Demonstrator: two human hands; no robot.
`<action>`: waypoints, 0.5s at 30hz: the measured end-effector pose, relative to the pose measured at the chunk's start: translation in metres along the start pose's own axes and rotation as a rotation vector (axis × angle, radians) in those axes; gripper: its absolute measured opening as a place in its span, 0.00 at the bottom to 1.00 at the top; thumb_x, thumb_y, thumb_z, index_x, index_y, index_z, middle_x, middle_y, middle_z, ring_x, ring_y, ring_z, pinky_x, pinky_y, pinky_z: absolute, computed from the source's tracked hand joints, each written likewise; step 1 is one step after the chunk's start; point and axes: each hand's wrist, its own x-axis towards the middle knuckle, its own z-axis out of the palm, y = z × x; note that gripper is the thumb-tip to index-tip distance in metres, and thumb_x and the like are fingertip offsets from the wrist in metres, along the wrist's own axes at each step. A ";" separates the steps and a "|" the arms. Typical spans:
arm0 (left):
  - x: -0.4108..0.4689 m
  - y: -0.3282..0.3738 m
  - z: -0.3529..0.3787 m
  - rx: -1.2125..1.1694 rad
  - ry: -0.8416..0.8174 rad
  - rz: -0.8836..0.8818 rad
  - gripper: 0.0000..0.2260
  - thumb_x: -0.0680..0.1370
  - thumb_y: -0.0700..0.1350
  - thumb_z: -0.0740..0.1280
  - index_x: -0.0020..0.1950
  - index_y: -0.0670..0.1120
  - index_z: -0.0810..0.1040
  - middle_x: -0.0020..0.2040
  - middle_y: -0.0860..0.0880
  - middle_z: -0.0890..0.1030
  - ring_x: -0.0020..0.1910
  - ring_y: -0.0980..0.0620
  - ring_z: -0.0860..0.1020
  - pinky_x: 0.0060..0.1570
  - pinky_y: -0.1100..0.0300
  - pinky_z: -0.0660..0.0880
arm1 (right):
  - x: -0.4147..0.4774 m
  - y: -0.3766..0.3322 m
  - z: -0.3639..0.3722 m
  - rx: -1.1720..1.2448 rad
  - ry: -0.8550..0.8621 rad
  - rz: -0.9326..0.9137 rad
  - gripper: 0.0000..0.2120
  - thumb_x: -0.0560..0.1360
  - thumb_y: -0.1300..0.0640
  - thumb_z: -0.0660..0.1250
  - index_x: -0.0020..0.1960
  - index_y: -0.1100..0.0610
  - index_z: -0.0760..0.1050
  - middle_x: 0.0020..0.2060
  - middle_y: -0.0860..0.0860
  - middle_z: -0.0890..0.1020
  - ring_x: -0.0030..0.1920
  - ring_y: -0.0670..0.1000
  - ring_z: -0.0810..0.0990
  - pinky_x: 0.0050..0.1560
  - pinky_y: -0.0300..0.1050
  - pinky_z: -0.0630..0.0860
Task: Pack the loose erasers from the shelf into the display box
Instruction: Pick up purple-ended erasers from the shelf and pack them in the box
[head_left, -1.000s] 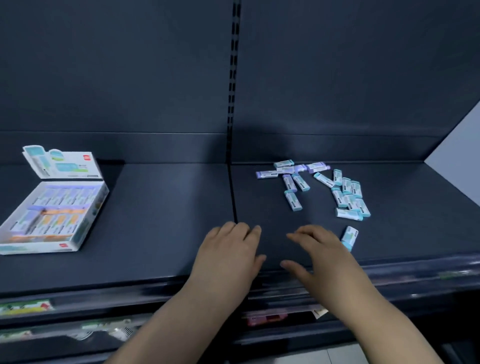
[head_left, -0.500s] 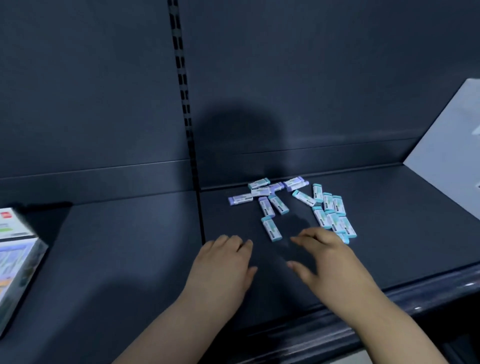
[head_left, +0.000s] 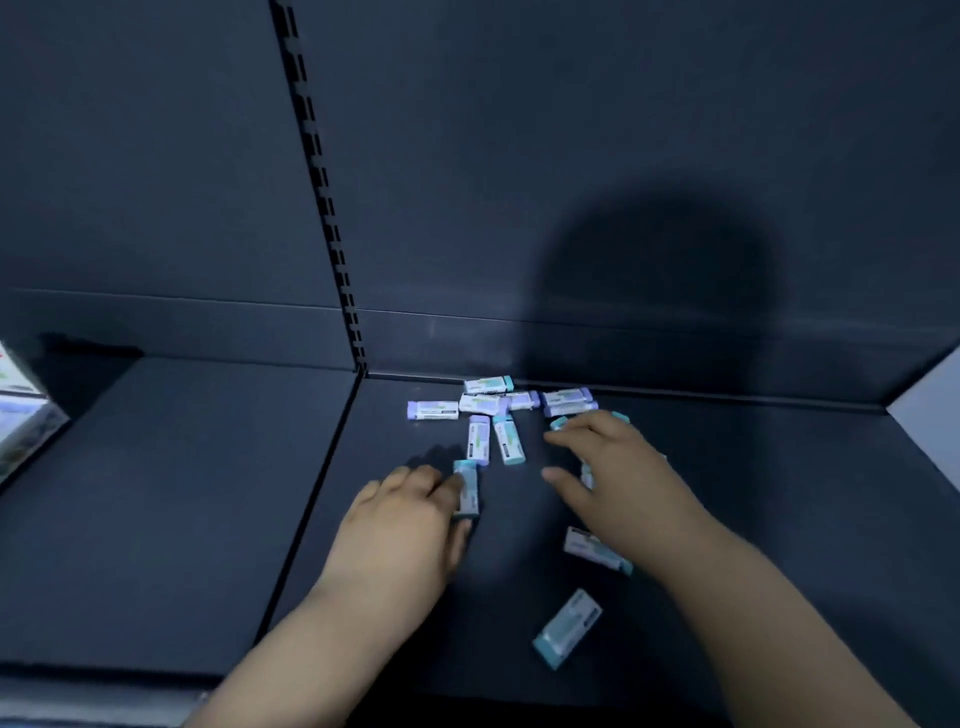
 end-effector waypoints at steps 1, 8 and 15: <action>-0.001 0.000 0.004 -0.005 0.023 -0.031 0.16 0.62 0.51 0.77 0.46 0.47 0.83 0.37 0.50 0.81 0.35 0.47 0.79 0.32 0.57 0.76 | 0.011 0.005 0.000 0.020 -0.014 -0.023 0.19 0.76 0.50 0.62 0.66 0.52 0.71 0.62 0.47 0.71 0.63 0.49 0.69 0.63 0.41 0.65; -0.029 0.000 0.007 0.049 0.015 -0.273 0.18 0.65 0.50 0.67 0.49 0.43 0.83 0.41 0.47 0.83 0.36 0.44 0.81 0.33 0.55 0.77 | 0.080 0.007 0.035 0.092 -0.083 -0.110 0.20 0.77 0.55 0.62 0.68 0.55 0.68 0.65 0.51 0.68 0.65 0.52 0.67 0.64 0.43 0.66; -0.039 -0.006 0.004 0.071 0.016 -0.345 0.19 0.61 0.48 0.79 0.49 0.43 0.84 0.40 0.48 0.83 0.36 0.46 0.81 0.32 0.56 0.76 | 0.101 0.008 0.056 0.075 -0.088 -0.031 0.16 0.76 0.56 0.62 0.63 0.56 0.71 0.60 0.54 0.71 0.57 0.56 0.73 0.56 0.46 0.72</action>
